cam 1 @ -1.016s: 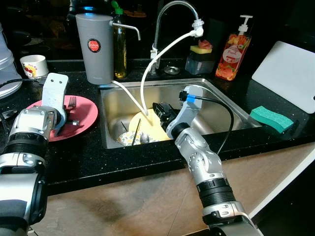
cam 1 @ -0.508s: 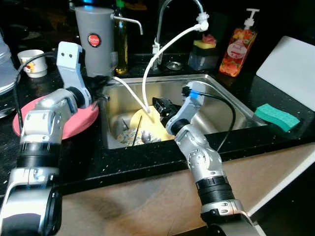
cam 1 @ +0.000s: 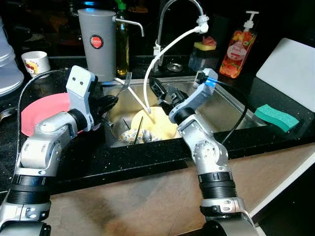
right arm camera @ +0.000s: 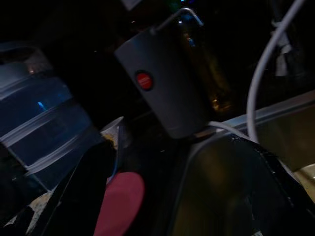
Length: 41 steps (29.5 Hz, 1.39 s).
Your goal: Kitchen organization
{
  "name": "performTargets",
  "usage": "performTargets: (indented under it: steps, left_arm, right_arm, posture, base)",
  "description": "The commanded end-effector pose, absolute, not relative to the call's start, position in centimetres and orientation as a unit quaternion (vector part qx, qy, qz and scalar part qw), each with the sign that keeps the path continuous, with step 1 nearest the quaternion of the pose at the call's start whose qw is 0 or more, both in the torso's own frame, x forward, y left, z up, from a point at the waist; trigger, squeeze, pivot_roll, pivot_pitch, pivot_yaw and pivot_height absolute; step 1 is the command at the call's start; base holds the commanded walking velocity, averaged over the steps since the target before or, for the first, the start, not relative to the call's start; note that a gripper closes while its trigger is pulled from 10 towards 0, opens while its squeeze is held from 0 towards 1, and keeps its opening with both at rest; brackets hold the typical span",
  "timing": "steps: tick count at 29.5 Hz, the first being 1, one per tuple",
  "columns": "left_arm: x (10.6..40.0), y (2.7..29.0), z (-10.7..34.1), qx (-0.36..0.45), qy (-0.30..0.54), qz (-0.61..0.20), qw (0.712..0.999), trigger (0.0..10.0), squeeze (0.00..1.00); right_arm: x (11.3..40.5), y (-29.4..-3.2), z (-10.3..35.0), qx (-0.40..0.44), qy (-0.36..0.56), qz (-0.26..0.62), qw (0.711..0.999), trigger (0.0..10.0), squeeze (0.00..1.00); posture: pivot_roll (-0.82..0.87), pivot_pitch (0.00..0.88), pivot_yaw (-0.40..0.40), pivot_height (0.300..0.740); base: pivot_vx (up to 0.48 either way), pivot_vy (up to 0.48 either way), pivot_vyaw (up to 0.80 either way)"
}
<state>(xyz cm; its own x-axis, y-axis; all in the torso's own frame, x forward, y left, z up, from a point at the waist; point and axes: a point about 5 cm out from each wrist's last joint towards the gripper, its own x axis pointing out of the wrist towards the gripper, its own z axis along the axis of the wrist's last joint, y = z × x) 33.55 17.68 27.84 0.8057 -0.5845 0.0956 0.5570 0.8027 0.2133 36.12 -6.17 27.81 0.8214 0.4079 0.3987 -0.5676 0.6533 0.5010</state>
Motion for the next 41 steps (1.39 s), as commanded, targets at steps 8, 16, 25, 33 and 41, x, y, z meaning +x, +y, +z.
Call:
performTargets:
  steps: [8, 16, 25, 33, 41]
  left_arm:
    - [32.3, 15.9, 27.3, 0.080, -0.074, -0.359, 0.927, 0.0, 0.00]
    - [32.0, 15.1, 26.7, 0.088, -0.063, -0.372, 0.922, 0.0, 0.00]
    - [31.9, 14.8, 26.8, 0.100, -0.062, -0.374, 0.920, 0.0, 0.00]
    - [31.9, 14.9, 27.0, 0.103, -0.064, -0.372, 0.920, 0.0, 0.00]
    - [31.8, 14.8, 26.8, 0.109, -0.063, -0.373, 0.919, 0.0, 0.00]
  right_arm:
    - [35.3, -4.0, 27.4, 0.305, -0.090, 0.323, 0.891, 10.0, 0.00]
    - [34.9, -3.6, 27.3, 0.304, -0.078, 0.342, 0.886, 10.0, 0.00]
    - [35.3, -3.9, 26.6, 0.292, -0.055, 0.328, 0.897, 0.0, 0.00]
    - [35.4, -3.9, 26.6, 0.297, -0.052, 0.327, 0.895, 0.0, 0.00]
    - [35.4, -4.1, 26.6, 0.311, -0.052, 0.325, 0.892, 0.0, 0.00]
  posture:
    - [0.05, 0.039, -0.041, 0.740]
    - [0.05, 0.041, -0.041, 0.740]
    - [0.05, 0.049, -0.043, 0.740]
    - [0.05, 0.050, -0.046, 0.740]
    - [0.05, 0.050, -0.046, 0.740]
  base:
    - [0.000, 0.000, 0.00]
    - [0.000, 0.000, 0.00]
    - [0.000, 0.000, 0.00]
    - [0.000, 0.000, 0.00]
    - [0.000, 0.000, 0.00]
